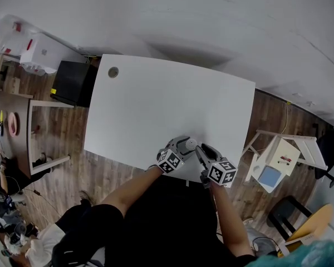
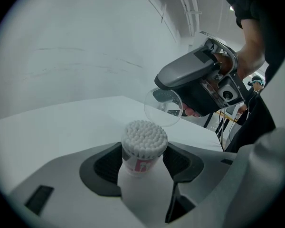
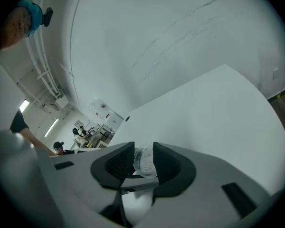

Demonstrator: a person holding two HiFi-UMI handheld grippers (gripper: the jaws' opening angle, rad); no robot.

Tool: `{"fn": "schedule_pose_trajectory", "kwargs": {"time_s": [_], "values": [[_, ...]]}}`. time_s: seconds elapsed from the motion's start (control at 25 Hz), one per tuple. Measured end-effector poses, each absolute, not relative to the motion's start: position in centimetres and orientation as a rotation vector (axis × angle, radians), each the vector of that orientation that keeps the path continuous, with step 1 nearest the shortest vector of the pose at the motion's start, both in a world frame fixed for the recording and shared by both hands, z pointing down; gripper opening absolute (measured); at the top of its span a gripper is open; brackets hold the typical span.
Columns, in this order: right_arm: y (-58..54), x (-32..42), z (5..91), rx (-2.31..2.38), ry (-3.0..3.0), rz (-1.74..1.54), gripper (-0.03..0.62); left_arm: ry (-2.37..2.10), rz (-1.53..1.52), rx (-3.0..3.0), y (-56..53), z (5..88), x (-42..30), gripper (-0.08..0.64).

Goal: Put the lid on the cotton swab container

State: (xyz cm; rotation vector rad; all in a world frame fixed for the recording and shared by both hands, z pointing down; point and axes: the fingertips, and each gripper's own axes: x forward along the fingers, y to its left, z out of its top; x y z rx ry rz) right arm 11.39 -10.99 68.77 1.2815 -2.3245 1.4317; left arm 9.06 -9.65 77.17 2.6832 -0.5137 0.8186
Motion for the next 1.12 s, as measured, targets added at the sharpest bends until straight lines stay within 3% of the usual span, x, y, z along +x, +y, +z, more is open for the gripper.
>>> {"fn": "schedule_pose_trajectory", "kwargs": {"time_s": [0.28,0.6,1.12], "values": [[-11.2,10.1,68.7,1.158,-2.384,1.285,0.14,-0.529,0.81,2.668,-9.8,77.2,8.8,0.27],[-11.5,9.1,69.2,1.137,-2.393,1.464,0.144,-0.542,0.811,2.67,-9.8,77.0,8.5,0.27],[-11.5,7.6,70.4,1.113,-2.346,1.231,0.153,-0.56,0.802,2.675,-9.9,77.0,8.6,0.27]]}}
